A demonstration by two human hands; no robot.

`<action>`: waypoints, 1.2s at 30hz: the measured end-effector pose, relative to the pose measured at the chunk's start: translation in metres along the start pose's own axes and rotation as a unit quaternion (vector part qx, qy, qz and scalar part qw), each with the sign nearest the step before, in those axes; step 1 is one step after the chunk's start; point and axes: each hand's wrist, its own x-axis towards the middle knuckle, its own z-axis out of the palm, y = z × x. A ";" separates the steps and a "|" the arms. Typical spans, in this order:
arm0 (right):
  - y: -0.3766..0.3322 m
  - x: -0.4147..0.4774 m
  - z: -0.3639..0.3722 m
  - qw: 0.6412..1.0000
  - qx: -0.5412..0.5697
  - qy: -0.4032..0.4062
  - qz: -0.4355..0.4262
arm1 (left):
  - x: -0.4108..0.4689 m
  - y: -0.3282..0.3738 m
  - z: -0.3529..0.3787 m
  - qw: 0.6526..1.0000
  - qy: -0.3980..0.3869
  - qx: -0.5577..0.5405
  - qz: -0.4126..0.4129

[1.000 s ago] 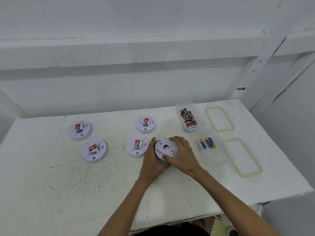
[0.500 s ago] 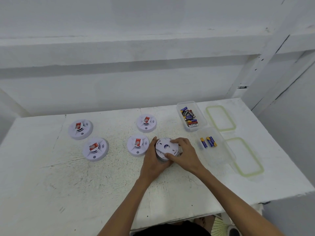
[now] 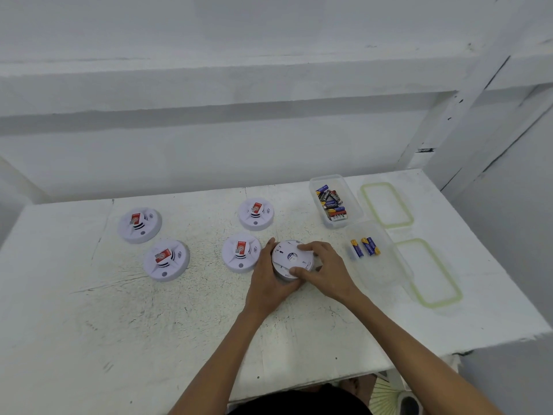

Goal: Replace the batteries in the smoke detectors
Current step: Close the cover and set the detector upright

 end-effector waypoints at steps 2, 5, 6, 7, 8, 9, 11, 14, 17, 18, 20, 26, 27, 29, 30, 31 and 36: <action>0.002 0.000 -0.001 1.000 0.005 -0.010 -0.003 | 0.000 0.000 0.000 1.000 -0.009 -0.002 0.014; 0.004 0.001 -0.004 0.999 0.027 -0.037 -0.011 | 0.000 0.001 -0.001 0.999 -0.026 0.007 0.034; 0.005 0.002 -0.006 0.998 0.031 -0.049 -0.015 | 0.000 0.002 -0.001 0.999 -0.028 0.006 0.037; 0.005 0.004 -0.008 0.998 0.029 -0.060 -0.020 | 0.000 0.002 -0.001 0.999 -0.028 0.004 0.039; 0.005 0.005 -0.009 0.997 0.024 -0.071 -0.026 | 0.000 0.001 0.000 0.999 -0.028 0.003 0.039; 0.005 0.006 -0.010 0.996 0.019 -0.078 -0.033 | 0.000 0.001 0.000 0.999 -0.026 0.003 0.037; 0.004 0.007 -0.009 0.996 0.012 -0.077 -0.042 | 0.000 0.000 0.001 0.999 -0.021 -0.001 0.030; 0.003 0.004 -0.005 0.998 0.017 -0.042 -0.044 | 0.000 -0.001 0.001 1.000 -0.013 -0.009 0.015; 0.003 0.004 -0.002 0.998 0.036 -0.013 -0.043 | 0.001 0.000 0.000 1.000 -0.008 -0.017 0.006; 0.003 0.004 -0.001 0.998 0.036 -0.009 -0.046 | 0.001 -0.001 0.001 1.000 -0.007 -0.017 0.003; 0.002 0.003 0.000 0.998 0.036 0.003 -0.058 | 0.001 -0.002 0.000 1.000 -0.006 -0.017 -0.002; 0.003 -0.001 0.009 0.998 0.025 0.029 -0.058 | 0.002 -0.004 0.002 1.000 -0.007 -0.016 -0.007; 0.001 -0.002 0.010 0.998 0.021 0.025 -0.055 | 0.002 -0.005 0.002 1.000 -0.008 -0.017 -0.006; 0.000 -0.002 0.009 0.999 0.016 0.014 -0.044 | 0.001 -0.005 0.002 1.000 -0.008 -0.018 -0.009; 0.000 -0.002 0.007 0.999 0.015 0.005 -0.037 | 0.001 -0.004 0.002 1.000 -0.007 -0.018 -0.011; 0.000 -0.001 0.004 0.999 0.013 -0.005 -0.032 | 0.001 -0.003 0.002 1.000 -0.007 -0.018 -0.012; 0.004 -0.003 -0.007 0.998 0.037 -0.046 -0.008 | 0.000 -0.001 0.001 1.000 -0.011 -0.022 -0.008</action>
